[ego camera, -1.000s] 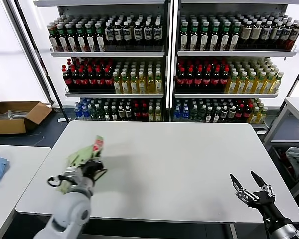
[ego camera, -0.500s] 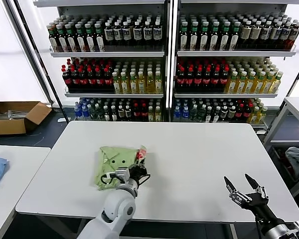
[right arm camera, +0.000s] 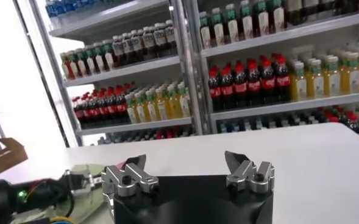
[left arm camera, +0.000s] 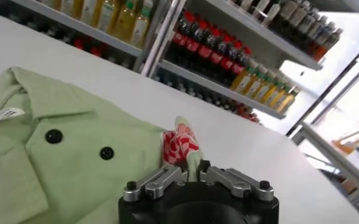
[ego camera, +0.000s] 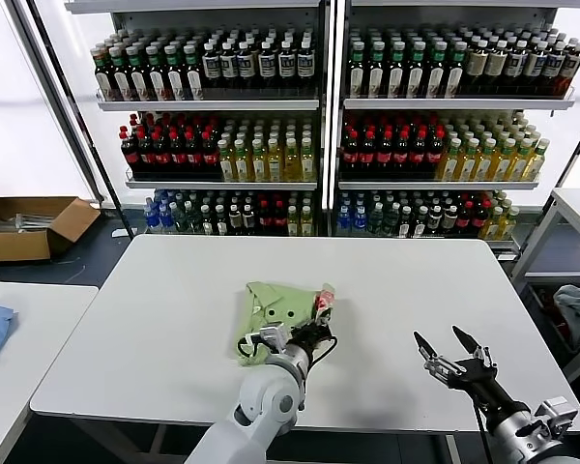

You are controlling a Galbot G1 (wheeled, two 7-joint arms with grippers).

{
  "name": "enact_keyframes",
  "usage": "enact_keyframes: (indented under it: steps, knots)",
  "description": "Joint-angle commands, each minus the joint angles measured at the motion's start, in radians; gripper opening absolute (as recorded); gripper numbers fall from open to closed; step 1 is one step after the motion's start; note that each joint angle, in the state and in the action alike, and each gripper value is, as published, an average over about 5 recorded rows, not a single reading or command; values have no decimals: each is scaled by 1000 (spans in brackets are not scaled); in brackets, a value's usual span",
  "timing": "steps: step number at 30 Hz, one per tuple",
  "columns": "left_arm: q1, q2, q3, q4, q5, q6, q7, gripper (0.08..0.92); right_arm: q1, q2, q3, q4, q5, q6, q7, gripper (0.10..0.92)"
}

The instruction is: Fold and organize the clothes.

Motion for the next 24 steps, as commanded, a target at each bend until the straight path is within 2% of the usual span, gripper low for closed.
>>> enact_keyframes:
  steps: [1,6,12,16,20,24]
  knots:
    - [17,23,-11,-103,-14,-23,80,243,123,-76,-66,-48,51,-79,64,823]
    - [43,109,-98,-208,-7,-21,112,390,199,-79,-122,-97,43,-122,94,823]
    - [44,221,-231,-240,23,-26,187,563,349,-60,-279,-182,51,-231,151,823]
    - [90,288,-302,-274,28,-22,218,676,451,-19,-428,-281,35,-263,161,823]
    - [142,314,-329,-313,29,-21,222,784,512,14,-526,-344,28,-273,156,823]
    - [167,314,-348,-333,31,-23,221,820,543,32,-570,-374,21,-286,148,823]
